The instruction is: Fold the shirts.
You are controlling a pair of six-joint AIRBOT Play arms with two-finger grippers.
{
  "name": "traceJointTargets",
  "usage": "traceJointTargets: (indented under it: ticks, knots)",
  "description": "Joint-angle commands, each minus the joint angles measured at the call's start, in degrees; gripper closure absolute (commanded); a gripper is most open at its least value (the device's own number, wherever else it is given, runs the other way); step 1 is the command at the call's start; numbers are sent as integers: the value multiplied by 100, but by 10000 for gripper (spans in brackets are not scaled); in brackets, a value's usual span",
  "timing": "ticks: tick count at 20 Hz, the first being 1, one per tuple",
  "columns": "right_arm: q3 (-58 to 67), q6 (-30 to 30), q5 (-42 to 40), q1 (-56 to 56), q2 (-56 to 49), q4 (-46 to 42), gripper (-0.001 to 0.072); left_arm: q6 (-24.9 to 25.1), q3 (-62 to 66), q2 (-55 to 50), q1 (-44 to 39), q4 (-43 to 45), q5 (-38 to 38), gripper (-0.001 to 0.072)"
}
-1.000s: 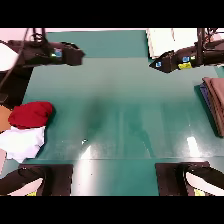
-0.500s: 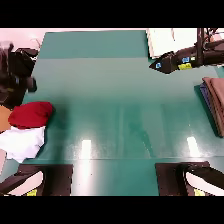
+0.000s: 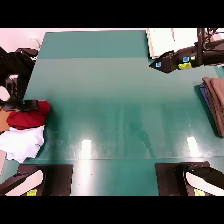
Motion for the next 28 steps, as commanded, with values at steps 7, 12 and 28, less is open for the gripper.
traceJointTargets:
  ticks: [7,12,28]
  knots:
    - [1408,109,-396,0,2,-11,691,114,3567,1207,-1996,-409,-673,684]
    - [2181,109,-546,0,2,-31,691,28,3840,953,-3799,-686,-754,684]
    - [2337,114,-214,0,0,-313,691,-9,3504,-1604,-3333,-1655,-164,161]
